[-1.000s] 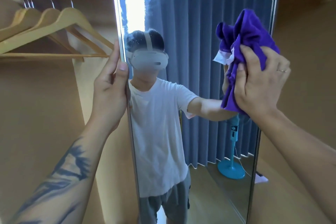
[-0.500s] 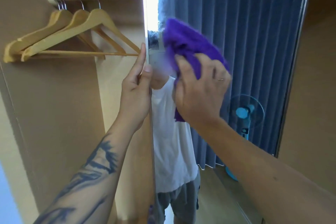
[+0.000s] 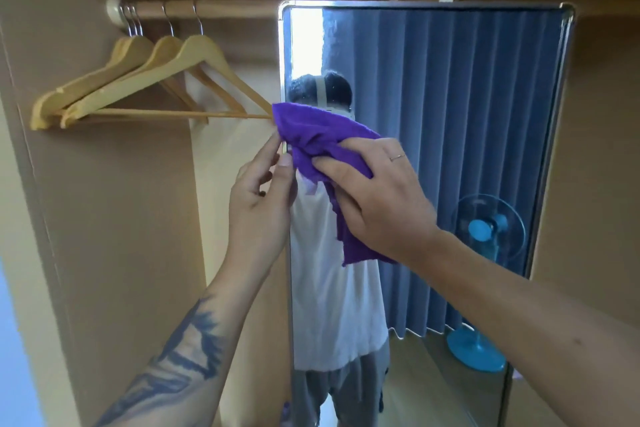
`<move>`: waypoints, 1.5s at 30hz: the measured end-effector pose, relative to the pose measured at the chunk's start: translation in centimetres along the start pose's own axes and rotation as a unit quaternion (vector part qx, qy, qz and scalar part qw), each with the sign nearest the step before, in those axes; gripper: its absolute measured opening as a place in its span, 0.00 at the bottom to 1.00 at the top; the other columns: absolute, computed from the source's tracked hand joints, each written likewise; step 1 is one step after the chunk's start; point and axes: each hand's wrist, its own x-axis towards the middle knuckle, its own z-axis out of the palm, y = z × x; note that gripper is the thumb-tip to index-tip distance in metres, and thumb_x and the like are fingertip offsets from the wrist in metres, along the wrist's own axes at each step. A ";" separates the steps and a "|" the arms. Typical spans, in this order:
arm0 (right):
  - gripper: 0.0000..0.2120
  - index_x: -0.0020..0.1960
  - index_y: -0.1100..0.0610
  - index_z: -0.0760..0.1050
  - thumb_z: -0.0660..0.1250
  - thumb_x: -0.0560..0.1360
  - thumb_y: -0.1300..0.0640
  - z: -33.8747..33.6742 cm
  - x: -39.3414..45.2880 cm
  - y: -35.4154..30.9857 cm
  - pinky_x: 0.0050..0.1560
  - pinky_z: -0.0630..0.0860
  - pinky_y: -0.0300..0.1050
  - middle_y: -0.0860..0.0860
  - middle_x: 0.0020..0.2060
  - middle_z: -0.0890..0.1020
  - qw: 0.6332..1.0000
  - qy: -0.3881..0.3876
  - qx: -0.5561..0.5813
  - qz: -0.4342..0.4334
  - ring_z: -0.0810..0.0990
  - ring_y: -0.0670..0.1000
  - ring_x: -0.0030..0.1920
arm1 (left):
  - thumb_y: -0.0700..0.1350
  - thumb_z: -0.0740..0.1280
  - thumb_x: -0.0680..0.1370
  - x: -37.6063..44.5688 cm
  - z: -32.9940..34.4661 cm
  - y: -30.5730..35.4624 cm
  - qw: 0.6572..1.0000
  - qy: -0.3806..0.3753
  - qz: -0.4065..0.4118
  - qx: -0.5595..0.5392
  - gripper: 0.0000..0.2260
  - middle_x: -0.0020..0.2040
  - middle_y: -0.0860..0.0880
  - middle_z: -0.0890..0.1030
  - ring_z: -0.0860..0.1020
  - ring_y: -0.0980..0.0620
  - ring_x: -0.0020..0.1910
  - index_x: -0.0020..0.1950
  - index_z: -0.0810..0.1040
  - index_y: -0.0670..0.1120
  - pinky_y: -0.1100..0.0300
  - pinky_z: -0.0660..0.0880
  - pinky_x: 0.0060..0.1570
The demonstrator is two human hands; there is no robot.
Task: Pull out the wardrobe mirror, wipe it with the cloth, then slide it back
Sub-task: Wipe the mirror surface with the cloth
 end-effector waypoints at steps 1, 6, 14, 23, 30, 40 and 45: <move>0.16 0.65 0.57 0.83 0.70 0.77 0.64 -0.2 0.1 -0.4 0.56 0.78 0.60 0.61 0.59 0.81 0.999 0.013 0.039 0.031 0.79 0.65 0.51 | 0.51 0.65 0.85 -0.4 -0.3 0.3 0.999 0.022 0.022 0.023 0.17 0.66 0.52 0.81 0.79 0.57 0.64 0.73 0.77 0.64 0.57 0.75 0.68; 0.14 0.66 0.57 0.77 0.68 0.81 0.63 -1.0 1.8 -3.4 0.62 0.77 0.55 0.48 0.59 0.81 0.932 0.065 0.306 0.181 0.80 0.54 0.60 | 0.56 0.69 0.79 -1.1 -1.4 3.1 0.994 -0.027 0.105 0.026 0.21 0.63 0.52 0.82 0.80 0.56 0.60 0.73 0.77 0.66 0.62 0.76 0.61; 0.07 0.52 0.45 0.77 0.61 0.82 0.54 -1.7 7.7 -5.7 0.59 0.74 0.68 0.45 0.43 0.82 0.831 0.009 0.481 0.280 0.79 0.56 0.50 | 0.51 0.66 0.85 2.2 0.0 6.4 0.985 -0.075 0.094 -0.120 0.20 0.68 0.53 0.83 0.81 0.53 0.68 0.77 0.73 0.53 0.62 0.77 0.63; 0.16 0.66 0.52 0.80 0.63 0.83 0.46 -3.4 12.1 1.4 0.70 0.66 0.53 0.49 0.76 0.71 0.985 -0.076 0.006 0.155 0.70 0.56 0.73 | 0.50 0.62 0.87 8.8 -0.5 7.3 0.983 0.114 0.137 0.038 0.13 0.60 0.54 0.83 0.80 0.57 0.61 0.68 0.79 0.50 0.53 0.75 0.67; 0.28 0.79 0.51 0.65 0.56 0.83 0.40 -3.2 14.1 5.2 0.81 0.52 0.62 0.53 0.74 0.73 0.967 -0.131 -0.140 0.167 0.71 0.62 0.74 | 0.53 0.62 0.86 12.3 1.0 6.7 0.995 0.065 0.069 0.039 0.13 0.59 0.54 0.84 0.82 0.51 0.61 0.68 0.79 0.53 0.48 0.76 0.69; 0.30 0.83 0.45 0.60 0.58 0.83 0.39 -2.4 9.5 3.5 0.81 0.46 0.63 0.54 0.84 0.58 0.976 -0.108 -0.110 0.152 0.53 0.61 0.84 | 0.52 0.67 0.83 7.5 1.1 2.2 0.991 0.019 -0.029 -0.129 0.10 0.58 0.49 0.87 0.83 0.46 0.59 0.58 0.87 0.61 0.48 0.76 0.66; 0.28 0.81 0.48 0.67 0.63 0.82 0.44 -0.8 3.3 0.2 0.81 0.50 0.63 0.56 0.82 0.61 0.979 -0.097 -0.041 0.174 0.57 0.61 0.83 | 0.59 0.71 0.78 4.8 0.3 -0.9 0.988 0.015 -0.052 -0.143 0.15 0.62 0.36 0.84 0.80 0.29 0.64 0.63 0.85 0.57 0.28 0.71 0.69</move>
